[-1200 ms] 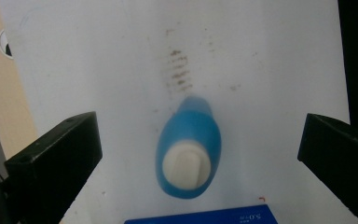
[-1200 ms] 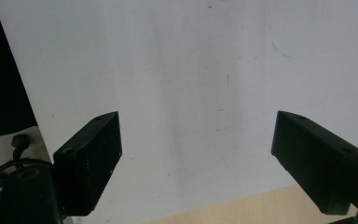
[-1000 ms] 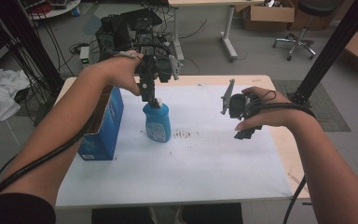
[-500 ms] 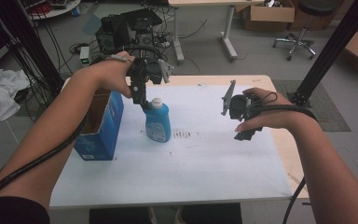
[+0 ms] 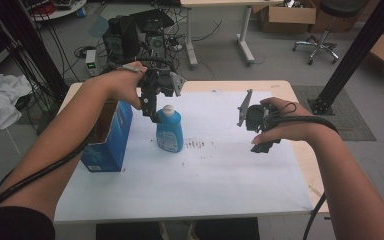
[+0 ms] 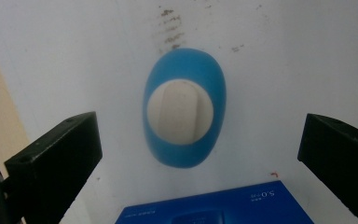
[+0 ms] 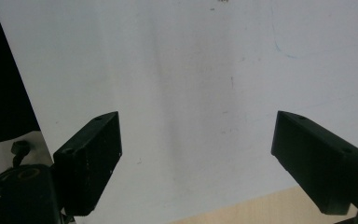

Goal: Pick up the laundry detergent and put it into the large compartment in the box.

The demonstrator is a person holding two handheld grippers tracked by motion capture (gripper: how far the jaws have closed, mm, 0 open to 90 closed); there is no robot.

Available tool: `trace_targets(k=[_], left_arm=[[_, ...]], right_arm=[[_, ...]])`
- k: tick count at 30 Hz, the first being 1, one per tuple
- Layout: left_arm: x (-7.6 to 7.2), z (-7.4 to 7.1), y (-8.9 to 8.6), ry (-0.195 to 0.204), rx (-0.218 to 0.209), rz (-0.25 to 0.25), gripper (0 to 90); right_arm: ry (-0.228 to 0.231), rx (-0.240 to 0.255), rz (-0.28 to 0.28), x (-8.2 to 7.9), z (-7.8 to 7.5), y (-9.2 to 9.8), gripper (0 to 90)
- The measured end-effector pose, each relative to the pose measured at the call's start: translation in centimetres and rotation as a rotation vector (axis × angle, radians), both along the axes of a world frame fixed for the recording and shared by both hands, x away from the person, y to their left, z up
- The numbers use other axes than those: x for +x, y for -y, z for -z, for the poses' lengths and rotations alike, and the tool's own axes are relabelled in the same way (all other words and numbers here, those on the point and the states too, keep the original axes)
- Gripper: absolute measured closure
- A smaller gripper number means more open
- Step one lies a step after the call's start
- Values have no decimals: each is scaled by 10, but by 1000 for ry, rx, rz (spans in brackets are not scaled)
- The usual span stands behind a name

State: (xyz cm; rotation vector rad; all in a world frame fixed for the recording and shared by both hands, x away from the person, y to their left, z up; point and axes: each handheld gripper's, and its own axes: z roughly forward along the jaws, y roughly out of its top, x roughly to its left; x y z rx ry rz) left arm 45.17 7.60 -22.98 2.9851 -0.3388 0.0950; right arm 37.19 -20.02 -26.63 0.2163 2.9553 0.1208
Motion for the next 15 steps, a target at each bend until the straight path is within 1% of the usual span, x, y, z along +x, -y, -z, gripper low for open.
trace_targets(k=[5,6,7,8,9,11,15], left_arm=[[3,5,1,-2,7,6,1],[3,9,0,-6,4,2,1],[3,9,0,-6,4,2,1],[4,12,0,-8,4,10,1],[4,12,0,-8,4,10,1],[7,19,-2,-14,13,6,1],[11,30,-3,-25,13,-1,1]], right_arm=[[-4,1,-2,2,3,-2,162],[-5,1,-3,2,3,-2,162],[-6,-3,-2,2,4,-2,162],[-5,-3,-5,2,4,-3,162],[-6,0,-3,2,5,-3,162],[-6,-3,-8,2,5,-4,162],[-10,-5,-10,2,6,-4,162]])
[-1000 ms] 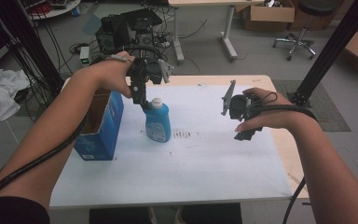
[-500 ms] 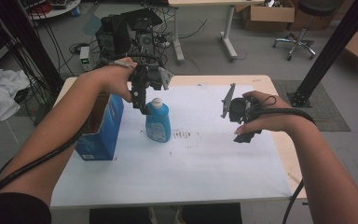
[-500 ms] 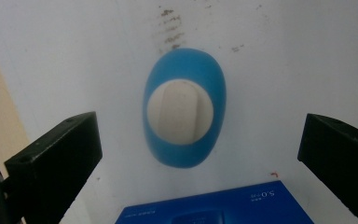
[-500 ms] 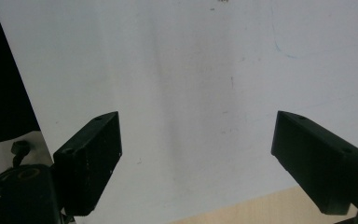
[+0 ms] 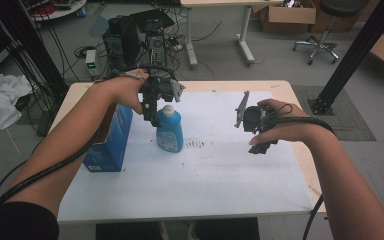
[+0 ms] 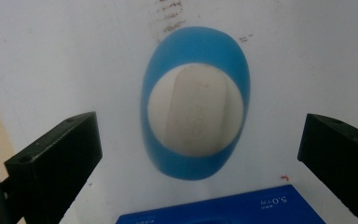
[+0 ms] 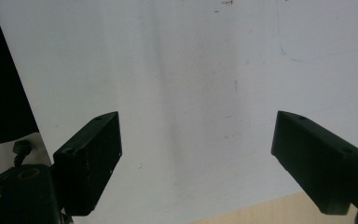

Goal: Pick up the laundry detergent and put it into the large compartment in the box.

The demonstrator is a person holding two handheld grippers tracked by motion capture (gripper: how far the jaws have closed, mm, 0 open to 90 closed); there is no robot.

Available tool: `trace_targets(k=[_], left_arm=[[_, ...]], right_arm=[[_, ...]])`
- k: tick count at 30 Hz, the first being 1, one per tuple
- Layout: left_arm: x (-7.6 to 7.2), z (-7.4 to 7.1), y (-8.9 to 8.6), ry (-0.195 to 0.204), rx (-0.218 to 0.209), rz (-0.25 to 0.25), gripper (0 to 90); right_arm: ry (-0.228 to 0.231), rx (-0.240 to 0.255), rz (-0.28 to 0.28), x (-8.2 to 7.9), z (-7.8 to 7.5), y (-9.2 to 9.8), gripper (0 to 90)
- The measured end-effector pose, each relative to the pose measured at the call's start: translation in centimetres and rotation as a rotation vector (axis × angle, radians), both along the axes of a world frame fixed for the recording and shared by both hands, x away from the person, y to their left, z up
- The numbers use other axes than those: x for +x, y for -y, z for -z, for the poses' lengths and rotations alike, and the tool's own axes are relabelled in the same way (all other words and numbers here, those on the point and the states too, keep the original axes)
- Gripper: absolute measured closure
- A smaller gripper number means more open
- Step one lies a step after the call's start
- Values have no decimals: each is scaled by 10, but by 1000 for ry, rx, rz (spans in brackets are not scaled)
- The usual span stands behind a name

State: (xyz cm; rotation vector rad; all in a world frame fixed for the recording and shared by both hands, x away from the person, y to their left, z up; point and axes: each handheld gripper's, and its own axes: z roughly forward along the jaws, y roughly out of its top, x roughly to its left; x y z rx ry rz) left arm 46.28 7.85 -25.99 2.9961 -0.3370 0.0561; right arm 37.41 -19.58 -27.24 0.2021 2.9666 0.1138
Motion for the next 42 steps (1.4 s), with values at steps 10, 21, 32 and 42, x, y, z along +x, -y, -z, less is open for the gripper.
trace_targets(k=[10,21,32,42], left_arm=[[2,11,3,-2,-8,15,1],[-1,23,10,20,29,63,1],[0,34,16,28,42,80,1],[0,39,15,39,53,80,4]], right_arm=[[-6,3,1,1,5,0,162],[-9,2,0,0,7,-2,162],[-8,9,5,-1,8,-1,162],[-8,7,4,-1,9,-2,162]])
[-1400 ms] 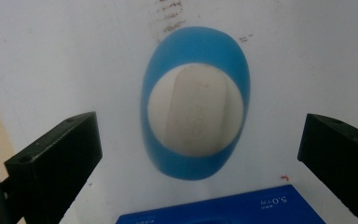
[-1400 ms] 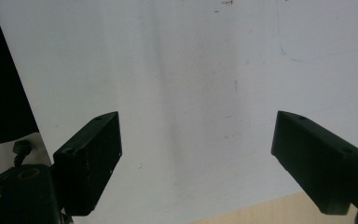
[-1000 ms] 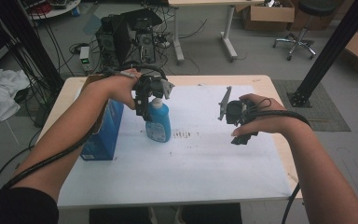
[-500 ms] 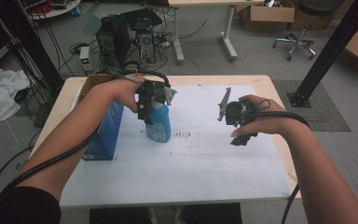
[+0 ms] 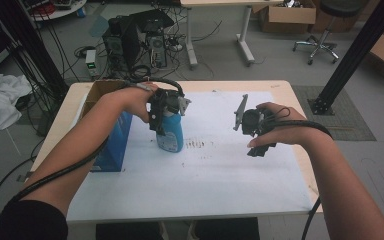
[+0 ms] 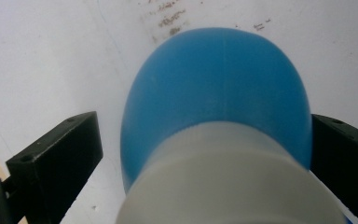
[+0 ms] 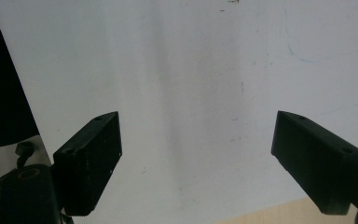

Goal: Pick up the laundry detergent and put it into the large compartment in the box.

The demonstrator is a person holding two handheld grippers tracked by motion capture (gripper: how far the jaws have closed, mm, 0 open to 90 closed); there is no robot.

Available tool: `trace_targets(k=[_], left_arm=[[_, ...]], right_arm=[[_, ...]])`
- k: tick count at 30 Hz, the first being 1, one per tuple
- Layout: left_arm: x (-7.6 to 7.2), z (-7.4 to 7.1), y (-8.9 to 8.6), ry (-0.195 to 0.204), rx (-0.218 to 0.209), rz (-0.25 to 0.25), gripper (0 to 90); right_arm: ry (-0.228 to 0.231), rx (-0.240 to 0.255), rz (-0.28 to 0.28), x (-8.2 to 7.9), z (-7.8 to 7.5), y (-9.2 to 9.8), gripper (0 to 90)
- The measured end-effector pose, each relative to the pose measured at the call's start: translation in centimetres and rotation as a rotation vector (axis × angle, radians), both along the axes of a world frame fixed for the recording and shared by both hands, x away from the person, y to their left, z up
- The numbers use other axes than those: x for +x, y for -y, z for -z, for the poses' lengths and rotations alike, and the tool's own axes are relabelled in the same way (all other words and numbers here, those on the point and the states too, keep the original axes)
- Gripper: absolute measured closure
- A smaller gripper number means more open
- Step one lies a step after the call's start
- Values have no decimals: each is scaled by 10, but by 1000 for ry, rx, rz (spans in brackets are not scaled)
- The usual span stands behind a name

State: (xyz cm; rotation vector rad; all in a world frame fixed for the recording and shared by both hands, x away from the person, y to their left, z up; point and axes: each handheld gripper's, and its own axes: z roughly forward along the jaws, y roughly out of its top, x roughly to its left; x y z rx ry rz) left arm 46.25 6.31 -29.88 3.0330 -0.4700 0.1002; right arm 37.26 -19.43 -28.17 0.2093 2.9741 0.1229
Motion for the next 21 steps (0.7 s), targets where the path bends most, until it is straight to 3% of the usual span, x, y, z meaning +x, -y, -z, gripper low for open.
trace_targets(k=[7,11,21], left_arm=[[-1,-1,-2,20,-15,6,61],[-1,-2,-2,10,-8,14,129],[0,1,-3,14,19,5,181]], right_arm=[[0,-4,-1,0,1,-2,162],[0,-2,0,1,1,-3,162],[3,0,3,1,1,-2,162]])
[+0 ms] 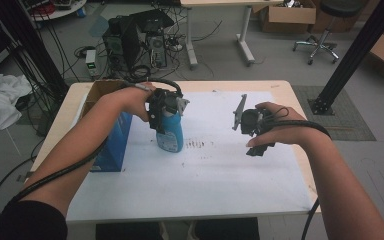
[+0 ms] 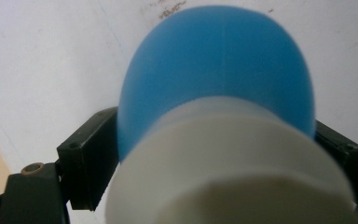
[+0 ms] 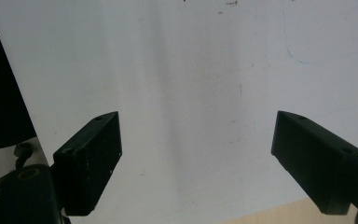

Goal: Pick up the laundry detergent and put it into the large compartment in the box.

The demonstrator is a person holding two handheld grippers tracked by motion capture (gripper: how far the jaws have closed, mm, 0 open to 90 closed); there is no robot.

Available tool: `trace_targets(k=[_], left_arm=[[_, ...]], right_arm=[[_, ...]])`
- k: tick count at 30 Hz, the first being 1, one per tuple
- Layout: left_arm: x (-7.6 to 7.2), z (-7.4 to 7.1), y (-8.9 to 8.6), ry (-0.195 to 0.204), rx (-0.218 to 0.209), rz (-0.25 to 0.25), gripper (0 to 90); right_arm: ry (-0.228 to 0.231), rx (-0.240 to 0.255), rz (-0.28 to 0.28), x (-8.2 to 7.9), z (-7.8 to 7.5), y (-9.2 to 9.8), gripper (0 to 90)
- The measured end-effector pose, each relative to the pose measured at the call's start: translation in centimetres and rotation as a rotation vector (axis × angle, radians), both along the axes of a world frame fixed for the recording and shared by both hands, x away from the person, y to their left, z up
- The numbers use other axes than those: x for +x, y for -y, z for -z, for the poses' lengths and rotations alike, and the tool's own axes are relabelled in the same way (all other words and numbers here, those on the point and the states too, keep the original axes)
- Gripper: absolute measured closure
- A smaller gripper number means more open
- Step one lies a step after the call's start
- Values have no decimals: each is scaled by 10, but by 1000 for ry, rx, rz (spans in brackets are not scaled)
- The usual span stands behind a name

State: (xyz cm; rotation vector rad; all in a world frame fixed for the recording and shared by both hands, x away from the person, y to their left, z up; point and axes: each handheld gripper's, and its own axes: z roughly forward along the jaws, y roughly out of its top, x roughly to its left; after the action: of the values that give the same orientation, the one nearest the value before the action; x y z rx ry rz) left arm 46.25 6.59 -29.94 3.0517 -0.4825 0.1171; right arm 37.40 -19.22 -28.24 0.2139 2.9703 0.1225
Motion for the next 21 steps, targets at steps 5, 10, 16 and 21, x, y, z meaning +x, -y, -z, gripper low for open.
trace_targets(k=[5,10,16,21], left_arm=[[0,0,0,-5,-2,2,201],[-1,-1,0,-6,-2,4,229],[-1,-1,-1,-13,-3,5,270],[-1,-2,-2,-15,-11,8,292]], right_arm=[[-1,1,-2,0,1,0,162],[-3,-4,-2,0,0,-1,162],[-2,-4,-2,0,0,-1,162],[-3,-6,-1,0,1,-1,162]])
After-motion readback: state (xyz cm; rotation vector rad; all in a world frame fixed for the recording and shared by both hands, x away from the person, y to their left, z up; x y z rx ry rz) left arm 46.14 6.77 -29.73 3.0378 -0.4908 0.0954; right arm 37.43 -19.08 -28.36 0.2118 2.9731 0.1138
